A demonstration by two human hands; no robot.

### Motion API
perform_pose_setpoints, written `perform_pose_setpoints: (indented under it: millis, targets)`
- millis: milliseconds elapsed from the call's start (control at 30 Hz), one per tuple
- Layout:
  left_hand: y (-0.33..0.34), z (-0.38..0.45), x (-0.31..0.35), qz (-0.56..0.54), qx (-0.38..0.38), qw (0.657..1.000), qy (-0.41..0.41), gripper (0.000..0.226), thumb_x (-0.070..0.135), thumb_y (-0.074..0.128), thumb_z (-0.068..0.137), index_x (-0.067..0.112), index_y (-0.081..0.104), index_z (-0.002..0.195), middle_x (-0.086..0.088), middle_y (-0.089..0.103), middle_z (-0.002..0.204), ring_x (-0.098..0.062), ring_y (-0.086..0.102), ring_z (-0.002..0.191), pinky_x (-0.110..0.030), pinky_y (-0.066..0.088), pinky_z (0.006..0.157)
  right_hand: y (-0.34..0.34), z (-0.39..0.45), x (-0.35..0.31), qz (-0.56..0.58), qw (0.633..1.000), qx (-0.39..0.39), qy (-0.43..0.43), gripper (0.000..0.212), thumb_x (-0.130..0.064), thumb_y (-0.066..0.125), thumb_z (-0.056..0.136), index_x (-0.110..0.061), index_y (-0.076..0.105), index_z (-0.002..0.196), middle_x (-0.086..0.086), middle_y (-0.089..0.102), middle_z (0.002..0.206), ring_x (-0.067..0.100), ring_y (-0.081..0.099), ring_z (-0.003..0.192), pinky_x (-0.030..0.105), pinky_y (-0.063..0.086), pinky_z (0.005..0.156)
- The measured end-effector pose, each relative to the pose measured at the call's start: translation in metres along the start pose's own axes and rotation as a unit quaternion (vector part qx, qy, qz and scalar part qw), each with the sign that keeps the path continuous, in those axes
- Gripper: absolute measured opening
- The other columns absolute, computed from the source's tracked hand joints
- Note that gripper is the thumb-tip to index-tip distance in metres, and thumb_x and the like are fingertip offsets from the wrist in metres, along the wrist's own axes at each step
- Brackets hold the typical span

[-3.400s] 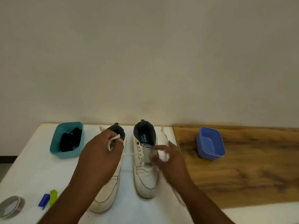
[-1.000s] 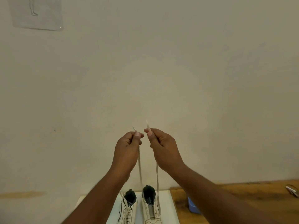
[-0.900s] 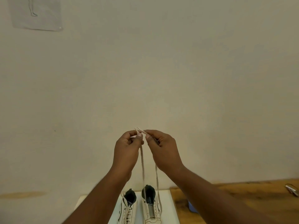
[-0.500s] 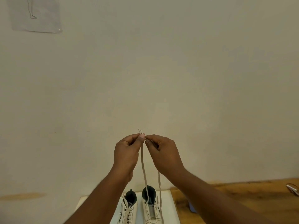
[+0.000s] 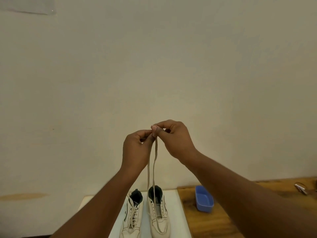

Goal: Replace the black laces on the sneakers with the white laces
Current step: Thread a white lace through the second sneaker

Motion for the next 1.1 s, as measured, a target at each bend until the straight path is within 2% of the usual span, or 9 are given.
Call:
perform_pose_setpoints:
  millis: [200, 300, 433, 567, 733, 833, 933, 1000, 1100]
  targets:
    - [0.005, 0.002, -0.004, -0.023, -0.035, 0.999, 0.008, 0.022, 0.042, 0.060, 0.098, 0.028, 0.077, 0.099, 0.010, 0.074, 0.080, -0.005, 0.067, 0.076, -0.031, 0.056, 0.072, 0.000, 0.001, -0.001, 0.017, 1.000, 0.015, -0.005, 0.023, -0.028, 0.065, 0.098, -0.022, 0.076, 0.079, -0.009, 0.072, 0.079, 0.007, 0.066, 0.078, 0.036, 0.055, 0.079]
    - [0.018, -0.009, -0.029, -0.019, -0.118, 0.993, -0.013, 0.030, 0.046, 0.052, 0.101, 0.024, 0.072, 0.095, -0.001, 0.072, 0.083, -0.019, 0.067, 0.080, -0.034, 0.053, 0.072, -0.005, 0.010, -0.007, 0.049, 0.998, 0.044, 0.006, 0.017, -0.028, 0.066, 0.098, -0.019, 0.076, 0.088, -0.015, 0.064, 0.065, 0.006, 0.054, 0.062, 0.028, 0.049, 0.066]
    - [0.049, -0.051, -0.123, 0.001, -0.148, 0.980, -0.131, 0.014, 0.031, 0.053, 0.102, 0.029, 0.066, 0.100, 0.004, 0.070, 0.094, -0.016, 0.066, 0.091, -0.028, 0.054, 0.080, -0.014, 0.025, -0.020, 0.040, 0.999, 0.036, 0.002, 0.015, -0.029, 0.067, 0.098, -0.018, 0.076, 0.094, -0.017, 0.064, 0.071, 0.004, 0.051, 0.065, 0.018, 0.047, 0.065]
    - [0.085, -0.124, -0.240, 0.083, -0.170, 0.943, -0.273, 0.021, 0.013, 0.053, 0.098, 0.030, 0.061, 0.108, 0.004, 0.066, 0.103, -0.013, 0.065, 0.093, -0.028, 0.054, 0.078, -0.014, 0.028, -0.023, 0.034, 0.999, 0.020, -0.004, 0.015, -0.027, 0.066, 0.099, -0.016, 0.077, 0.095, -0.022, 0.062, 0.069, -0.001, 0.048, 0.063, 0.011, 0.044, 0.064]
    - [0.111, -0.178, -0.335, 0.168, -0.166, 0.904, -0.356, 0.036, 0.022, 0.068, 0.091, 0.021, 0.056, 0.125, -0.002, 0.063, 0.120, -0.016, 0.062, 0.104, -0.024, 0.046, 0.086, -0.012, 0.030, -0.029, 0.039, 0.998, -0.005, -0.041, 0.015, -0.025, 0.065, 0.099, -0.015, 0.077, 0.096, 0.000, 0.069, 0.080, 0.012, 0.050, 0.070, 0.022, 0.047, 0.069]
    - [0.119, -0.179, -0.360, 0.188, -0.152, 0.904, -0.353, 0.027, 0.024, 0.069, 0.090, 0.021, 0.062, 0.116, 0.000, 0.067, 0.107, -0.016, 0.064, 0.095, -0.026, 0.049, 0.080, -0.012, 0.029, -0.031, 0.053, 0.997, -0.009, -0.059, 0.016, -0.024, 0.064, 0.100, -0.014, 0.076, 0.098, 0.007, 0.071, 0.087, 0.034, 0.053, 0.076, 0.025, 0.048, 0.067]
    - [0.126, -0.173, -0.370, 0.199, -0.115, 0.916, -0.330, 0.010, 0.014, 0.066, 0.092, 0.022, 0.063, 0.087, 0.003, 0.066, 0.085, -0.014, 0.064, 0.080, -0.029, 0.052, 0.069, -0.013, 0.033, -0.020, 0.058, 0.996, -0.016, -0.070, 0.015, -0.021, 0.063, 0.100, -0.012, 0.076, 0.099, 0.007, 0.073, 0.094, 0.043, 0.055, 0.083, 0.026, 0.048, 0.068]
    - [0.126, -0.172, -0.375, 0.191, -0.083, 0.920, -0.333, 0.024, 0.009, 0.060, 0.095, 0.020, 0.055, 0.075, 0.005, 0.064, 0.074, -0.012, 0.061, 0.072, -0.030, 0.049, 0.062, -0.016, 0.034, -0.015, 0.058, 0.995, -0.012, -0.075, 0.014, -0.020, 0.063, 0.101, -0.014, 0.076, 0.098, 0.009, 0.073, 0.095, 0.044, 0.056, 0.086, 0.030, 0.050, 0.070]
    - [0.126, -0.174, -0.380, 0.191, -0.052, 0.922, -0.332, 0.023, 0.015, 0.050, 0.101, 0.019, 0.048, 0.079, 0.004, 0.062, 0.071, -0.012, 0.060, 0.068, -0.030, 0.046, 0.057, -0.019, 0.039, -0.010, 0.064, 0.995, 0.001, -0.080, 0.014, -0.021, 0.061, 0.101, -0.016, 0.074, 0.097, 0.004, 0.073, 0.092, 0.033, 0.065, 0.094, 0.034, 0.054, 0.079]
Point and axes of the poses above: each hand's wrist, its own z-axis towards the middle knuckle, its own y-axis out of the palm, x = y × z, the point moved 2 cm from there along z, towards the middle knuckle
